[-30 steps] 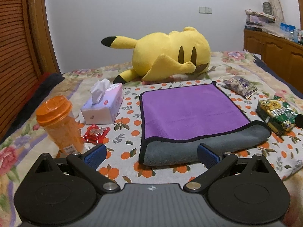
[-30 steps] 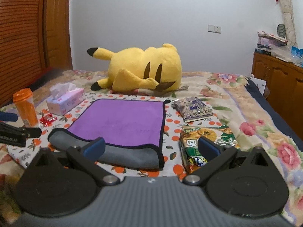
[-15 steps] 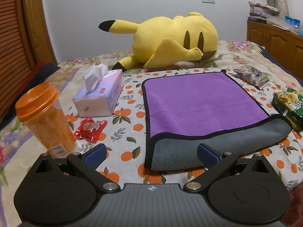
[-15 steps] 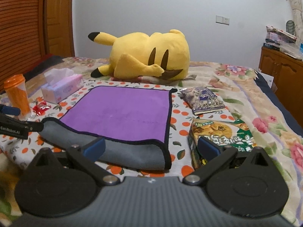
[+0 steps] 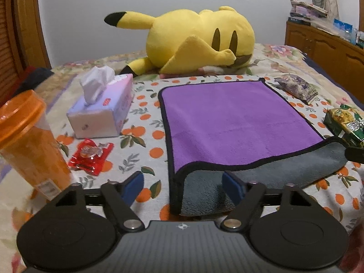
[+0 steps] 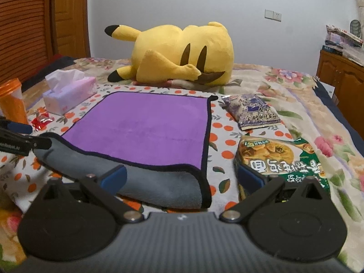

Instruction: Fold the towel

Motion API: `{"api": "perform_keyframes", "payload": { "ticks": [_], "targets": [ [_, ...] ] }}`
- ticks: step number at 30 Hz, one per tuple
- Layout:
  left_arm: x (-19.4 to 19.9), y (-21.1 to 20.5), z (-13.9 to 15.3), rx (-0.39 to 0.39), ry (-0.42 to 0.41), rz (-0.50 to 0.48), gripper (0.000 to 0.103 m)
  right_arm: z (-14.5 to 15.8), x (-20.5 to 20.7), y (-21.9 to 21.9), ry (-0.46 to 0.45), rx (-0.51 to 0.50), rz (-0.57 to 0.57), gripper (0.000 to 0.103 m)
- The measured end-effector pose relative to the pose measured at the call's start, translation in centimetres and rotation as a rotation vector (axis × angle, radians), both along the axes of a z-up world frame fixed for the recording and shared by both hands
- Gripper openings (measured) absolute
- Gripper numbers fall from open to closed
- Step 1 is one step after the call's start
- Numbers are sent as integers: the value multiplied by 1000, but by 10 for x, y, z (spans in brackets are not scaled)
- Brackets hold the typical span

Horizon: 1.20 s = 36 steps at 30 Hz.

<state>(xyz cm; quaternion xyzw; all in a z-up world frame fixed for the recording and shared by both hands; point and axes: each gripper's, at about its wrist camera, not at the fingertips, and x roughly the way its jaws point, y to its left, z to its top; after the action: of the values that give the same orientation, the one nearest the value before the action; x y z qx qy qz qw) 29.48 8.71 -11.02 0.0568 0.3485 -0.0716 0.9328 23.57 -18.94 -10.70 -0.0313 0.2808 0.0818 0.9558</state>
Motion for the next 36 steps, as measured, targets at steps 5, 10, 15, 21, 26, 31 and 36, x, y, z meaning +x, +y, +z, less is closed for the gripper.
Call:
{"api": "perform_keyframes", "payload": {
  "ticks": [5,10,15,21,26,31,36],
  "targets": [
    [4,4,-3,-18,16,3,60,-4,10,-1,30,2,9,102],
    [7,10,-7,-50,46,9,46,-9,23,-5,103,9,17,92],
    [9,13,-12,-70,81,6,38,-12,34,-9,166,17,20,90],
    [8,13,-14,-71,100,0,36,-13,43,-12,242,36,39,80],
    [7,14,-14,-81,108,-8,36,-13,46,-9,284,34,69,69],
    [3,11,-13,-91,112,-46,16,-12,44,-7,302,22,89,58],
    [0,10,-9,-112,100,-73,8,-13,38,-6,298,-1,92,43]
  ]
}}
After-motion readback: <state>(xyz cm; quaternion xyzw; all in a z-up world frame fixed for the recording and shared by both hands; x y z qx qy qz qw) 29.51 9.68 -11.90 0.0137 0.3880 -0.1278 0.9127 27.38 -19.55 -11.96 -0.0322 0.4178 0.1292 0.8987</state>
